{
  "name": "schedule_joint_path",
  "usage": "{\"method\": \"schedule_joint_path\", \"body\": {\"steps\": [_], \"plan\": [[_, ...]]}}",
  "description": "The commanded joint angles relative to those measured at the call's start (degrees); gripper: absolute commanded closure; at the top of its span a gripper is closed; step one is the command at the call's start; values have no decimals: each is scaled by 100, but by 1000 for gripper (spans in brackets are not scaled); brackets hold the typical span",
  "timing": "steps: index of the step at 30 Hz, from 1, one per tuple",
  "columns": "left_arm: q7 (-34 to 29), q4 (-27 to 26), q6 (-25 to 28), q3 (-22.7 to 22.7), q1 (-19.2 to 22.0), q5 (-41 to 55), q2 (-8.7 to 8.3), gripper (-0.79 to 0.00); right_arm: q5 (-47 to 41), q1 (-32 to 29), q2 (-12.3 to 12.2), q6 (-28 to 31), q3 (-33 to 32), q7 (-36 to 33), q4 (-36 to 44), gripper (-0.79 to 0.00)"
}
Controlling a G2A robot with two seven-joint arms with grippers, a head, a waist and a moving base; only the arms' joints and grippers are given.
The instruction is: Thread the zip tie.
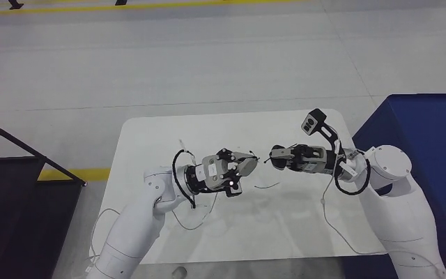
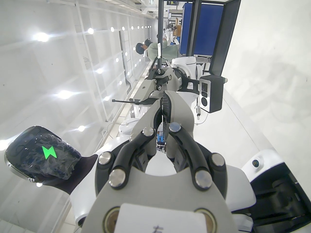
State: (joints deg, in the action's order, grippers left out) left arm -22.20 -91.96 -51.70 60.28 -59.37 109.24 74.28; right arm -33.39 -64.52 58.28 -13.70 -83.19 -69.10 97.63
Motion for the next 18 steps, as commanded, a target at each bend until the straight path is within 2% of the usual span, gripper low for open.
{"method": "schedule_joint_path", "body": {"steps": [1,18], "plan": [[16,2,-28,-12,12,-36,3,0,17,8,-4,5,19,6,2,0],[93,204,66,-160,215,-60,78,0,17,8,-4,5,19,6,2,0]]}}
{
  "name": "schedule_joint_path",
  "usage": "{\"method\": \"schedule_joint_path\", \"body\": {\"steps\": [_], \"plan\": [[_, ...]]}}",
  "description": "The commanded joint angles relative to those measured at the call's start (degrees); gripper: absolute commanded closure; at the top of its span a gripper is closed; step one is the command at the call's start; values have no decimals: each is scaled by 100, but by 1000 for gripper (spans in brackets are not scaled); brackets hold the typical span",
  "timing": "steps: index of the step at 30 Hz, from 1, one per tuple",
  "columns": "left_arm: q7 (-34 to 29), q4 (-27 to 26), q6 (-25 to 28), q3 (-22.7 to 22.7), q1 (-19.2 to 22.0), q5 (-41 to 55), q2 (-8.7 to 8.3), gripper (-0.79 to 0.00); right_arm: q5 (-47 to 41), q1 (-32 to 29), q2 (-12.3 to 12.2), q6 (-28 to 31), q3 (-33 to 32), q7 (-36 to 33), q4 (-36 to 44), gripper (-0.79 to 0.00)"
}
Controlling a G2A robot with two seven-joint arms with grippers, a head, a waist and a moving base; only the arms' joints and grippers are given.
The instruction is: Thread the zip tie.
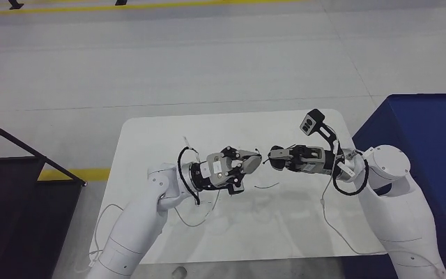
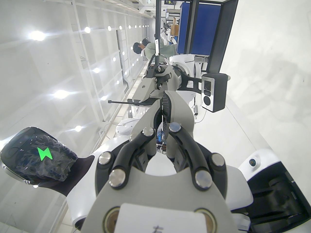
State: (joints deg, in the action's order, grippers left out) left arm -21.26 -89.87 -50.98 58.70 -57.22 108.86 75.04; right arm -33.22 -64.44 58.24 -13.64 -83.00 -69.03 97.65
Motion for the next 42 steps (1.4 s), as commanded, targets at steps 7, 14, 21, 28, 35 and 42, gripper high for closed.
{"method": "schedule_joint_path", "body": {"steps": [7,14,21,28,35,42], "plan": [[-107,-78,-82,16,-38,-127,2,0,0,0,0,0,0,0,0,0],[-71,16,-91,25,-33,-124,11,0,0,0,0,0,0,0,0,0],[-7,33,-115,21,-6,-71,24,0,0,0,0,0,0,0,0,0],[-200,-114,-168,93,-86,-203,12,0,0,0,0,0,0,0,0,0],[-172,-36,-140,74,-67,-244,25,0,0,0,0,0,0,0,0,0],[-171,35,-103,30,3,-260,49,0,0,0,0,0,0,0,0,0]]}}
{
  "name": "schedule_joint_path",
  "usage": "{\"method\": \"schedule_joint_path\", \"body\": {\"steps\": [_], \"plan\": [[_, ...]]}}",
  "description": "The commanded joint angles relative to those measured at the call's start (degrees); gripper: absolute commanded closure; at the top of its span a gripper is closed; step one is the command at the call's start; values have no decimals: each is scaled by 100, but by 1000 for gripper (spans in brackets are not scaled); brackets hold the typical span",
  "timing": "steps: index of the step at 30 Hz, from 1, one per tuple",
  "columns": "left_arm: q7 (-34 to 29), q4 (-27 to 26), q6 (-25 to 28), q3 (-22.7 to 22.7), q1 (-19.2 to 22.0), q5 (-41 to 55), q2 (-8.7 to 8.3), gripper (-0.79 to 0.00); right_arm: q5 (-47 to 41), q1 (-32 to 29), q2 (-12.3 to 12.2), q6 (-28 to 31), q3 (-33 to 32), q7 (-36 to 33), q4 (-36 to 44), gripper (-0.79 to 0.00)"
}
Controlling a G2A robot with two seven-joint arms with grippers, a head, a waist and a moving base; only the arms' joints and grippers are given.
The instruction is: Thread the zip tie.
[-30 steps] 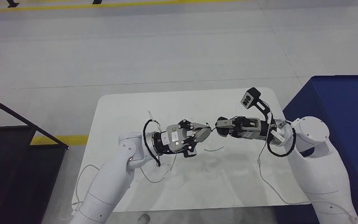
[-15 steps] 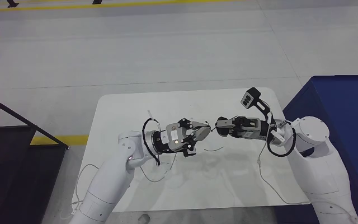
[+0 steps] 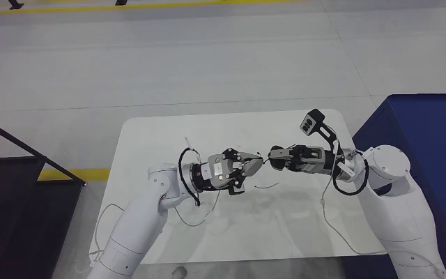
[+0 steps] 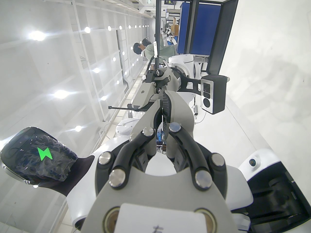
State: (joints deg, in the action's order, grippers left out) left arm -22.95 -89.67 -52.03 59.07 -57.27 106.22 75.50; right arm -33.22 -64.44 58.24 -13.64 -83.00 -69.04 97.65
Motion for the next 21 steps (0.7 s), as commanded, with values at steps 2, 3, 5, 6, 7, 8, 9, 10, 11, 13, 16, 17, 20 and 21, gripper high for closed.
{"method": "schedule_joint_path", "body": {"steps": [2,3,5,6,7,8,9,10,11,13,16,17,20,21], "plan": [[6,29,-1,-14,20,-6,8,0,0,0,0,0,0,0,0,0],[7,39,-4,-16,21,-9,10,0,0,0,0,0,0,0,0,0],[29,79,-45,-29,23,-4,12,0,0,0,0,0,0,0,0,0],[54,102,-77,-35,28,-8,12,0,0,0,0,0,0,0,0,0],[70,116,-98,-38,34,-14,12,0,0,0,0,0,0,0,0,0],[67,133,-108,-41,32,3,14,0,0,0,0,0,0,0,0,0],[63,156,-125,-43,29,38,16,0,0,0,0,0,0,0,0,0],[62,166,-132,-37,34,55,17,0,0,0,0,0,0,0,0,0],[50,198,-137,-19,35,112,19,0,0,0,0,0,0,0,0,0],[44,254,-182,9,48,213,20,0,-74,-58,7,8,22,143,41,0],[73,282,-210,29,58,276,22,0,-229,-72,6,-106,47,186,39,0],[70,282,-226,27,55,300,24,0,-257,-67,5,-117,53,185,37,0],[65,296,-247,46,54,333,25,0,-331,-50,-1,-124,61,190,18,0],[73,304,-253,46,53,336,26,0,-337,-45,-4,-125,66,192,16,0]]}}
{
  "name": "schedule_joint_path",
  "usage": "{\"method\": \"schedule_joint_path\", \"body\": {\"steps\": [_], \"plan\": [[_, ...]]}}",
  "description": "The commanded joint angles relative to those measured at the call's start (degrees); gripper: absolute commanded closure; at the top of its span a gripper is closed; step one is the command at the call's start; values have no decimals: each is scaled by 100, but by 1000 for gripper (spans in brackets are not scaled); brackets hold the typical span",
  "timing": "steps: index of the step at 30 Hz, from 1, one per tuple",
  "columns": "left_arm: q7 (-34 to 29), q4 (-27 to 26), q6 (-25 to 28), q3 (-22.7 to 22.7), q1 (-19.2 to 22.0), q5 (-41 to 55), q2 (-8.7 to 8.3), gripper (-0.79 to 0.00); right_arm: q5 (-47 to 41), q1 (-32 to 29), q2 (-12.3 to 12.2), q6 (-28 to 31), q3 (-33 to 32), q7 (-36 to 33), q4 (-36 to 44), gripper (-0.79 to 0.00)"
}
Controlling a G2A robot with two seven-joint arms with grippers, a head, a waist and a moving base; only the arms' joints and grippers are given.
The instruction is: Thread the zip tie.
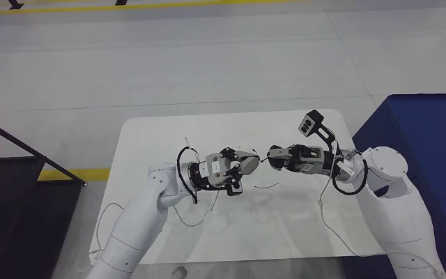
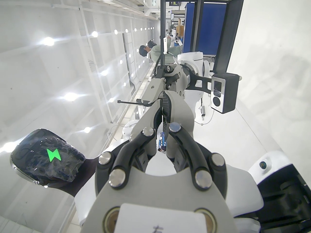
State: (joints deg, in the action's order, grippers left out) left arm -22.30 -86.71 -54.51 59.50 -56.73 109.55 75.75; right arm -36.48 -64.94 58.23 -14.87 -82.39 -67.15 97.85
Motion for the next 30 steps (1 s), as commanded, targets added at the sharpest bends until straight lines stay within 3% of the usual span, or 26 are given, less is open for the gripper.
{"method": "schedule_joint_path", "body": {"steps": [1,16,17,19,20,21,30], "plan": [[10,11,-14,1,0,13,2,0,-15,9,-6,-2,9,6,-6,0],[175,-27,-22,-38,17,-111,17,-25,22,27,-47,46,91,113,30,0],[160,-28,-31,-32,11,-107,16,-219,31,24,-50,47,94,120,34,0],[145,-33,-24,-19,-1,-113,16,-502,37,17,-56,44,101,136,34,0],[141,-38,-29,-13,-8,-118,15,-730,29,12,-58,33,104,152,31,0],[136,-42,-37,-6,-14,-119,13,-785,13,9,-60,14,104,177,22,0],[177,34,-47,196,-90,171,-11,-785,-296,76,-69,-288,-1,440,-93,0]]}}
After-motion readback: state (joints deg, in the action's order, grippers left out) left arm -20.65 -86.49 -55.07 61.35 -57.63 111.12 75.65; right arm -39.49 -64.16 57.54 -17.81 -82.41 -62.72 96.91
